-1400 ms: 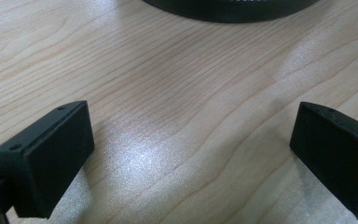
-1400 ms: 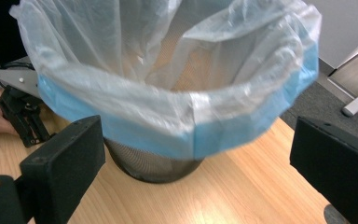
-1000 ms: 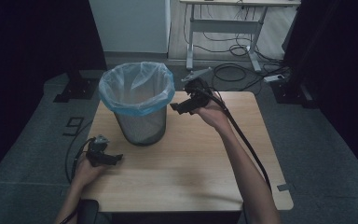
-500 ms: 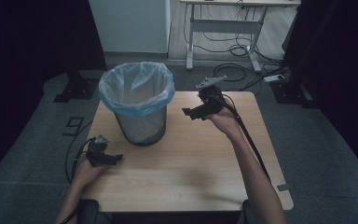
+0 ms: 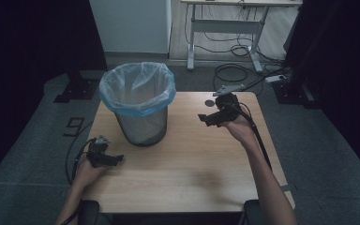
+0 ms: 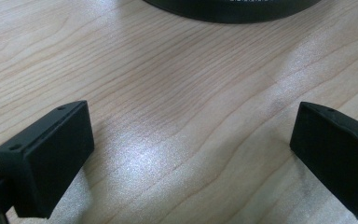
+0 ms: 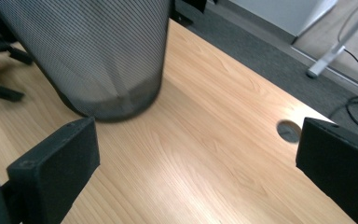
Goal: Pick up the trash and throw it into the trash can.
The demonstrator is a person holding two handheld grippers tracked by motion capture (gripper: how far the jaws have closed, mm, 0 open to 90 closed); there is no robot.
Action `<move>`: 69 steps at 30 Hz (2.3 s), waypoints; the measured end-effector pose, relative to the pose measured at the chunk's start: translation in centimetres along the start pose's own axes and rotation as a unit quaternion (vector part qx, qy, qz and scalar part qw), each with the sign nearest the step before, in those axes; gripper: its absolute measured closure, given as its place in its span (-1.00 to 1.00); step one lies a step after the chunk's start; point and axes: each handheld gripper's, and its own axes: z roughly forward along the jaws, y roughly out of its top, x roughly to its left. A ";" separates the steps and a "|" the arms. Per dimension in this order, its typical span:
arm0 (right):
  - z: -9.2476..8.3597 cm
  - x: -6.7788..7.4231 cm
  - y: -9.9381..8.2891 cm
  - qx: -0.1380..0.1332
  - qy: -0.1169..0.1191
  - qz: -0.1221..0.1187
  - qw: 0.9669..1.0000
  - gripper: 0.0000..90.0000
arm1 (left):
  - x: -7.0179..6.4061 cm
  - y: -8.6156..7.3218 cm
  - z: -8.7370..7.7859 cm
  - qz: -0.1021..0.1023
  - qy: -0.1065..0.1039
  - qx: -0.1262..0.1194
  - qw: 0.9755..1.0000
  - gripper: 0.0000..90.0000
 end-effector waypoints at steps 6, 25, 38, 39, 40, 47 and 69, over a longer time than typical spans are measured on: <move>-0.9 -0.8 -1.6 0.000 -0.015 0.006 1.000 -1.00 | 0.0 0.0 0.0 -0.001 0.000 0.000 1.000 -1.00; -2.3 -2.3 -7.6 0.006 -0.050 0.031 0.998 -1.00 | -0.1 0.0 0.0 -0.002 0.002 0.000 1.000 -1.00; -1.1 -2.8 -13.5 0.014 -0.059 0.063 0.996 -1.00 | -0.1 0.0 0.0 -0.003 0.002 0.001 1.000 -1.00; -0.9 -2.8 -14.0 0.015 -0.059 0.064 0.996 -1.00 | -0.1 0.0 0.0 -0.003 0.002 0.001 1.000 -1.00; -0.7 -2.8 -14.4 0.017 -0.059 0.064 0.996 -1.00 | -0.1 0.0 0.0 -0.003 0.002 0.001 1.000 -1.00; 0.4 -2.3 -17.1 0.031 -0.065 0.062 0.995 -1.00 | -0.1 0.0 0.0 -0.004 0.003 0.000 1.000 -1.00; 3.9 -0.1 -22.1 0.066 -0.032 0.069 0.995 -1.00 | -0.1 0.0 0.0 -0.004 0.004 0.000 1.000 -1.00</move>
